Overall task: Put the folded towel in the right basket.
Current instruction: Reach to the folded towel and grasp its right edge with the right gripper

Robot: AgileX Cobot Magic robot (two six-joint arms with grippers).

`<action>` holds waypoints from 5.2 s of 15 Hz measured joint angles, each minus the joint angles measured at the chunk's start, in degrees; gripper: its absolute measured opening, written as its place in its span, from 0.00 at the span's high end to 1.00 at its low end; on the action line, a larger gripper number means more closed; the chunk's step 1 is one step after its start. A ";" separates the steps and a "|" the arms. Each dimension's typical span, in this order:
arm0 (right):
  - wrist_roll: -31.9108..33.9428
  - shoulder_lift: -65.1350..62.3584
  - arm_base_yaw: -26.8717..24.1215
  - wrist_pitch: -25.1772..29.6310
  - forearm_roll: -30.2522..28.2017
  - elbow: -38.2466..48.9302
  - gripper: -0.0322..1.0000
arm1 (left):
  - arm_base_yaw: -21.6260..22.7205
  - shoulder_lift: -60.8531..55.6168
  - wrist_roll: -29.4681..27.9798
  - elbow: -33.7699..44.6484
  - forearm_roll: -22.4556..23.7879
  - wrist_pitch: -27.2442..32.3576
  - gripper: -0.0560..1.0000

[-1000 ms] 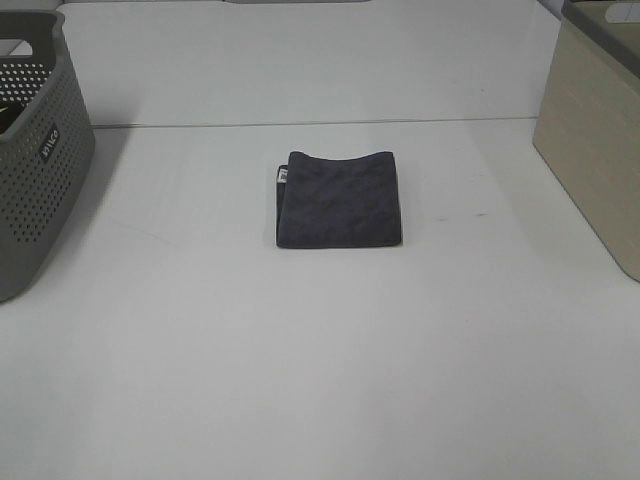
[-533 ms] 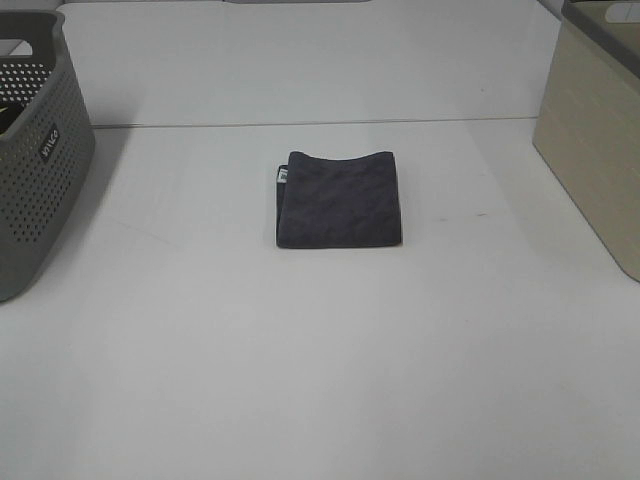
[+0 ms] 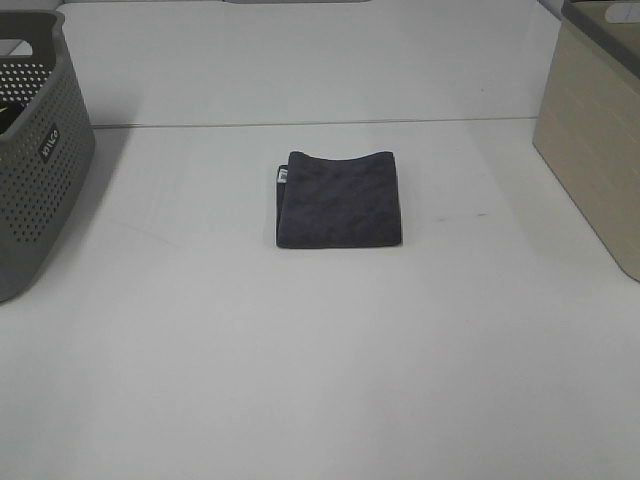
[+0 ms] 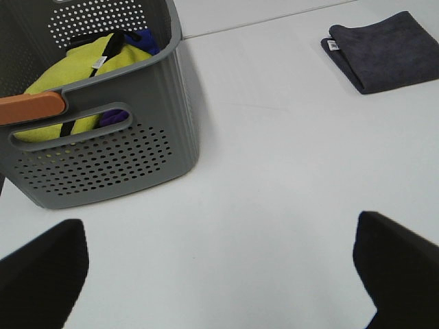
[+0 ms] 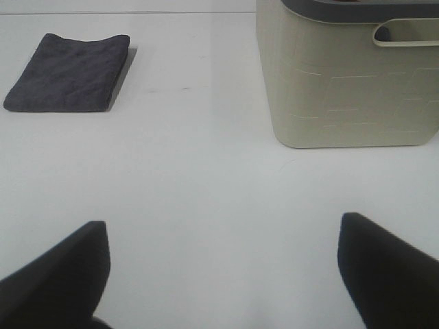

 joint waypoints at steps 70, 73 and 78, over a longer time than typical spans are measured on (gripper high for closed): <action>-13.52 110.35 16.67 -20.74 16.90 -54.95 0.24 | 0.00 0.00 0.00 0.00 0.00 0.00 0.01; -13.52 117.80 16.67 -14.90 18.22 -61.65 0.24 | 0.00 0.00 0.00 0.00 0.00 0.00 0.01; -13.35 129.03 16.67 -6.02 19.77 -75.46 0.24 | 0.00 0.00 0.00 0.00 0.00 0.00 0.01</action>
